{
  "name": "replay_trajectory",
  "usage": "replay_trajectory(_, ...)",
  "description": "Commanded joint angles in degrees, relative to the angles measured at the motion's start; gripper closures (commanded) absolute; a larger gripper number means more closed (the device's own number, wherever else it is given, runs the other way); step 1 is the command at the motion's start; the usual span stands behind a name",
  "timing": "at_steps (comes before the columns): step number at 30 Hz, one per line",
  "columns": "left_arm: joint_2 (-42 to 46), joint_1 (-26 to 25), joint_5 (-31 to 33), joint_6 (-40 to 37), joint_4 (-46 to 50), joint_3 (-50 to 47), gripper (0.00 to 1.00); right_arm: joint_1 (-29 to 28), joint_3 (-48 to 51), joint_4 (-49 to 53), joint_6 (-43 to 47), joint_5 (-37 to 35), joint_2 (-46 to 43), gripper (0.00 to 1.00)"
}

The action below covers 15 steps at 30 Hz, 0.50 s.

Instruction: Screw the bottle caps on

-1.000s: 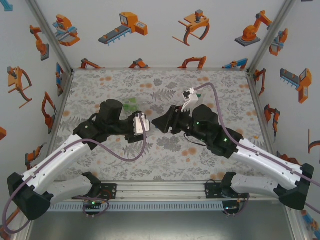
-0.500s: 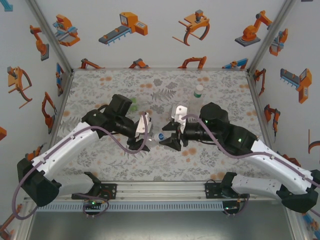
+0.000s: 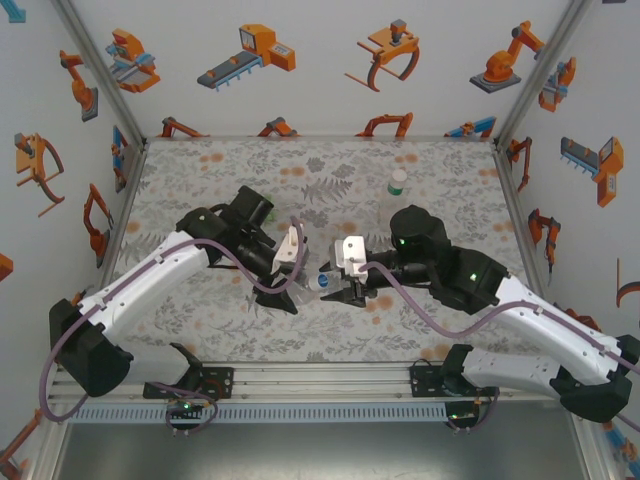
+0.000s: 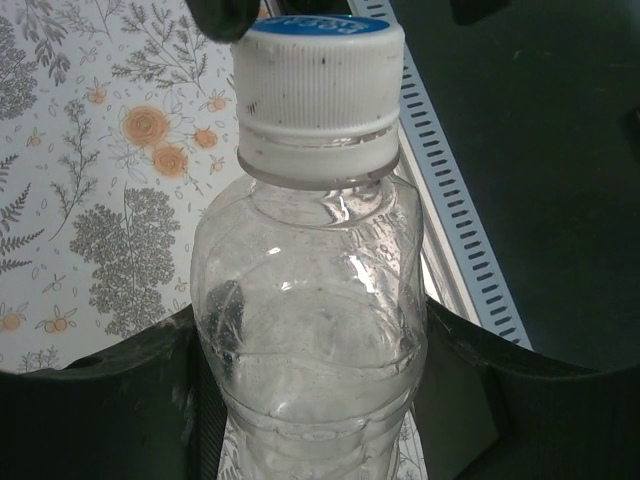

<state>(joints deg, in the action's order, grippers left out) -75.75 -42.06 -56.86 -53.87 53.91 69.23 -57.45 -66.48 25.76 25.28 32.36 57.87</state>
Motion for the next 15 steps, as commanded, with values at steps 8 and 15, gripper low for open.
replay_trajectory(8,-0.4,-0.7,-3.3,-3.0,3.5,2.1,1.0,0.1,1.2,-3.6,1.5,-1.7,0.2,0.49)
replay_trajectory(15,-0.4,-0.8,-3.3,-3.1,3.8,2.2,1.0,0.1,1.4,-3.2,1.5,-0.3,0.8,0.55)
